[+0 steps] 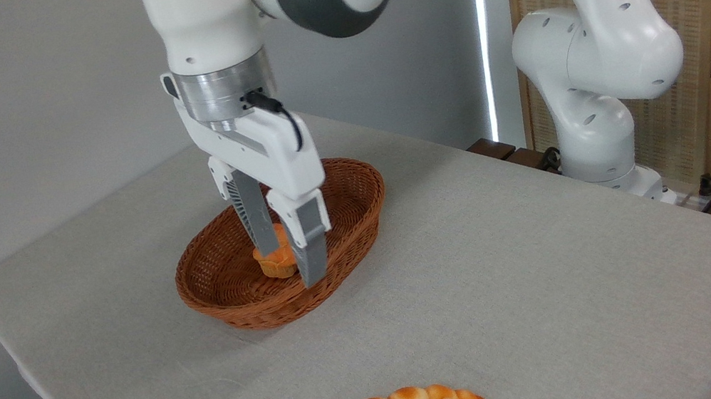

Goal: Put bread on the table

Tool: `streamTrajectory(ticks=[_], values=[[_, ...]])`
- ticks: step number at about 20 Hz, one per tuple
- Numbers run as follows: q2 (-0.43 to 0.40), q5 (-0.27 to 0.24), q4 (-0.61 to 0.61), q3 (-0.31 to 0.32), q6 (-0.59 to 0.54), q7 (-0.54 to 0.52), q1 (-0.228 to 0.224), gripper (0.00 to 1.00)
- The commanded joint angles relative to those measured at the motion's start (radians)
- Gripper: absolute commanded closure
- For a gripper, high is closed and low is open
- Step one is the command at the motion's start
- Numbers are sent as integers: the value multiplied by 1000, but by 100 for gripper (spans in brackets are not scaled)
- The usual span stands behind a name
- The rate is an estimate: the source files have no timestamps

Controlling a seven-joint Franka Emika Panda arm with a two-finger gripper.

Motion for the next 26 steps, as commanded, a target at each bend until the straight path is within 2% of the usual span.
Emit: streamTrajectory(ticks=[1, 5, 9, 14, 16, 18, 26], values=[[9, -17, -4, -56, -16, 0, 0, 0], [8, -18, -15, -107, -14, -142, -2, 0], [-6, -18, -56, -161, 0, -147, -12, 0], [-41, -18, -136, -164, 62, -147, -84, 0], [-51, -20, -160, -164, 81, -146, -98, 0], [-49, -43, -180, -164, 111, -147, -120, 0], [-34, -51, -207, -165, 141, -143, -138, 0]])
